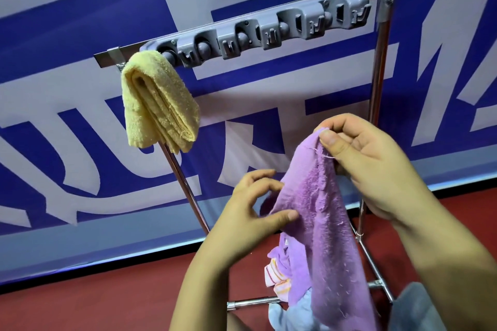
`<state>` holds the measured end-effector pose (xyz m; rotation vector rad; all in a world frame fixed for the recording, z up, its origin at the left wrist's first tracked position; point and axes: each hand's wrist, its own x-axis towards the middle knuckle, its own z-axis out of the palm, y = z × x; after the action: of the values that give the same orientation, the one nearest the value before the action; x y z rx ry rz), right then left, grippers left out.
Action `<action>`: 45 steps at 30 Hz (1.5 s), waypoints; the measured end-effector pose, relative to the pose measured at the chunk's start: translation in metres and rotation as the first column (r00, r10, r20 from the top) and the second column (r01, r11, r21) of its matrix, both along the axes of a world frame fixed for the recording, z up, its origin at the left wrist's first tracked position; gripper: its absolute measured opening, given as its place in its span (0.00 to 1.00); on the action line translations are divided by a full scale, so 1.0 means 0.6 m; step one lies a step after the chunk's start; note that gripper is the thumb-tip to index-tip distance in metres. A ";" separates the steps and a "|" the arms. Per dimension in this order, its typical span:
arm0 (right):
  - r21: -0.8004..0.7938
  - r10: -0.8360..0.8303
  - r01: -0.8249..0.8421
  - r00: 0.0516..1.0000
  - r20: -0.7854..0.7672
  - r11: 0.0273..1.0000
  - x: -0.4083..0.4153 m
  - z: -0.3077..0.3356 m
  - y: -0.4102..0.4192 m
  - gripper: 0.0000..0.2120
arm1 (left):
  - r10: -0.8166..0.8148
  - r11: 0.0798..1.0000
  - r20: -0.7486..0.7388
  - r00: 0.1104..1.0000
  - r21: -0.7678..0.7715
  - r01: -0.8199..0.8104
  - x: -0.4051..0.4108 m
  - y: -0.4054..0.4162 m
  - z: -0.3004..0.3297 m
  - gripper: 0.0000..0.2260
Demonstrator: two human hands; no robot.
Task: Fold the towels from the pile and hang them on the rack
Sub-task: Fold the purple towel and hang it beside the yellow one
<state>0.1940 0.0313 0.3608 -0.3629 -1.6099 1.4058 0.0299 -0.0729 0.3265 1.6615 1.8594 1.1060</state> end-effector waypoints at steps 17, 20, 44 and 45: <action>0.240 -0.166 0.137 0.980 0.107 0.961 0.078 0.032 0.034 0.05 | 0.063 0.903 0.210 0.976 0.405 -0.145 -0.049 -0.061 0.118 0.09; 0.205 -0.099 0.072 0.987 0.123 0.976 0.071 0.032 0.039 0.05 | 0.123 0.887 0.284 0.951 0.399 -0.234 -0.050 -0.049 0.102 0.12; -0.451 -0.065 0.106 0.992 0.104 0.886 0.022 -0.031 0.048 0.07 | 0.107 0.943 0.935 0.340 0.014 -0.334 -0.009 0.005 0.026 0.06; -0.413 -0.115 0.154 0.986 0.117 0.897 0.019 -0.029 0.042 0.07 | 0.104 0.945 0.924 0.367 0.023 -0.326 -0.002 0.004 0.027 0.05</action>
<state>0.2056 0.0568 0.3435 -0.7865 -1.3093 1.6446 0.0290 -0.0704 0.3430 0.5147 1.1854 1.8697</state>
